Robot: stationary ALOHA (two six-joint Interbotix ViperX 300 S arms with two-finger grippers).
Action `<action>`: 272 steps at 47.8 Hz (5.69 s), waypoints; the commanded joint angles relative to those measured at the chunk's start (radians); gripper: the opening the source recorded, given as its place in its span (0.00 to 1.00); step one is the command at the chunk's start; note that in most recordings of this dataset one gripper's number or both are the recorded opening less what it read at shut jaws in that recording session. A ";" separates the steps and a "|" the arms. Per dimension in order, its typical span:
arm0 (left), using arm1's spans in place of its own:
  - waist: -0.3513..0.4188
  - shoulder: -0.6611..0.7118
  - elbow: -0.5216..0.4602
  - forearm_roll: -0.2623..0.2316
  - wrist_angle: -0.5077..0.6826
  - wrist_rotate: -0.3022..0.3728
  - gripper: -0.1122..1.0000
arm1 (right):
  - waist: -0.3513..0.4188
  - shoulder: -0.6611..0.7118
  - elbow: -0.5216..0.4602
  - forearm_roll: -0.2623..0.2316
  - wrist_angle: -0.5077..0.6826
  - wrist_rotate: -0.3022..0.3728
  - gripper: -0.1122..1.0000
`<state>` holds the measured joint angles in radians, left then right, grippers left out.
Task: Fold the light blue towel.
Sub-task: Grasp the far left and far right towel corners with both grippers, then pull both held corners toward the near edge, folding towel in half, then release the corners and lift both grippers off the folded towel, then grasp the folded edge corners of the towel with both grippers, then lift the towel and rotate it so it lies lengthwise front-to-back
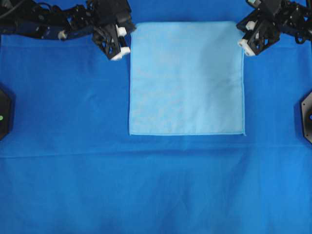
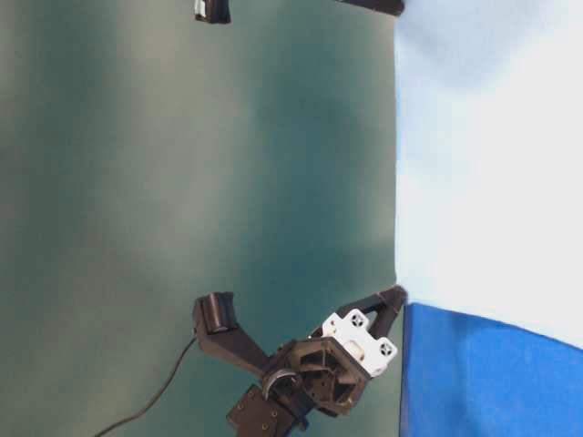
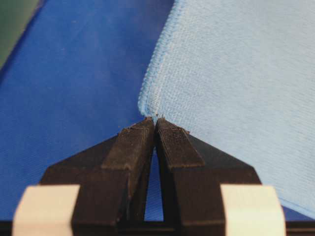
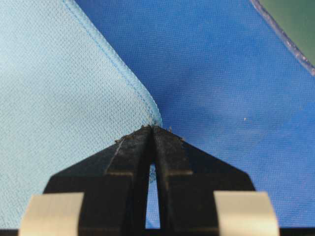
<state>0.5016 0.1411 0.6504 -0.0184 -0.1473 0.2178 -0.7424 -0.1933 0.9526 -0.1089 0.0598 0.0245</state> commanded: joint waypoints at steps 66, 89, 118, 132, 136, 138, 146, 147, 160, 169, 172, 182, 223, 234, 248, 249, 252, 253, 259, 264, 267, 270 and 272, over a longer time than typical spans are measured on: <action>-0.558 -0.084 0.069 -0.003 0.184 -0.129 0.12 | 0.732 -0.221 0.137 0.160 0.242 0.350 0.12; -0.545 -0.086 0.064 -0.003 0.169 -0.115 0.43 | 0.732 -0.176 0.117 0.156 0.212 0.350 0.15; -0.437 -0.166 0.044 -0.003 0.175 -0.025 0.71 | 0.623 -0.255 0.089 0.023 0.275 0.347 0.66; -0.327 -0.087 0.029 -0.003 0.173 0.020 0.71 | 0.480 -0.158 0.087 -0.081 0.262 0.347 0.66; -0.319 -0.061 0.023 -0.003 0.173 0.021 0.71 | 0.462 -0.121 0.087 -0.092 0.236 0.347 0.66; -0.313 -0.051 0.021 -0.003 0.172 0.023 0.71 | 0.451 -0.101 0.089 -0.095 0.224 0.347 0.66; -0.278 -0.009 0.026 -0.003 0.158 0.023 0.71 | 0.400 -0.035 0.094 -0.115 0.166 0.342 0.66; -0.275 -0.005 0.028 -0.003 0.156 0.023 0.71 | 0.397 -0.029 0.094 -0.118 0.160 0.342 0.66; -0.267 0.025 0.029 -0.003 0.153 0.025 0.70 | 0.391 0.009 0.091 -0.126 0.147 0.341 0.65; -0.267 0.025 0.028 -0.003 0.175 0.026 0.58 | 0.393 0.008 0.094 -0.127 0.147 0.328 0.57; -0.268 0.025 0.025 -0.003 0.189 0.028 0.45 | 0.391 0.009 0.095 -0.130 0.146 0.325 0.45; -0.270 0.025 0.023 -0.003 0.225 0.067 0.12 | 0.391 0.008 0.097 -0.132 0.120 0.322 0.12; -0.313 -0.313 -0.035 -0.003 0.393 0.074 0.12 | 0.407 -0.479 -0.005 -0.130 0.437 0.321 0.12; -0.311 -0.365 -0.060 -0.003 0.423 0.098 0.12 | 0.417 -0.546 -0.008 -0.130 0.448 0.325 0.12; -0.313 -0.364 -0.060 -0.003 0.430 0.098 0.12 | 0.419 -0.545 -0.011 -0.132 0.440 0.330 0.12; -0.316 -0.364 -0.060 -0.005 0.430 0.098 0.12 | 0.419 -0.545 -0.012 -0.132 0.437 0.328 0.12; -0.324 -0.364 -0.060 -0.003 0.428 0.087 0.12 | 0.416 -0.537 -0.012 -0.143 0.417 0.328 0.12; -0.328 -0.364 -0.058 -0.003 0.428 0.081 0.12 | 0.414 -0.534 -0.012 -0.149 0.408 0.328 0.12; -0.379 -0.359 -0.060 -0.003 0.416 0.052 0.12 | 0.397 -0.495 -0.023 -0.179 0.342 0.328 0.12; -0.425 -0.351 -0.066 -0.005 0.388 0.029 0.12 | 0.368 -0.439 -0.049 -0.215 0.291 0.327 0.12; -0.453 -0.344 -0.074 -0.003 0.365 0.020 0.12 | 0.347 -0.400 -0.071 -0.238 0.275 0.327 0.12; -0.483 -0.333 -0.086 -0.003 0.342 0.014 0.12 | 0.327 -0.357 -0.100 -0.259 0.262 0.325 0.12; -0.506 -0.325 -0.097 -0.003 0.328 0.014 0.12 | 0.311 -0.327 -0.120 -0.275 0.252 0.325 0.12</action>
<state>0.0337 -0.1841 0.5921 -0.0215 0.2117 0.2332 -0.4065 -0.5645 0.8897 -0.3574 0.3375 0.3513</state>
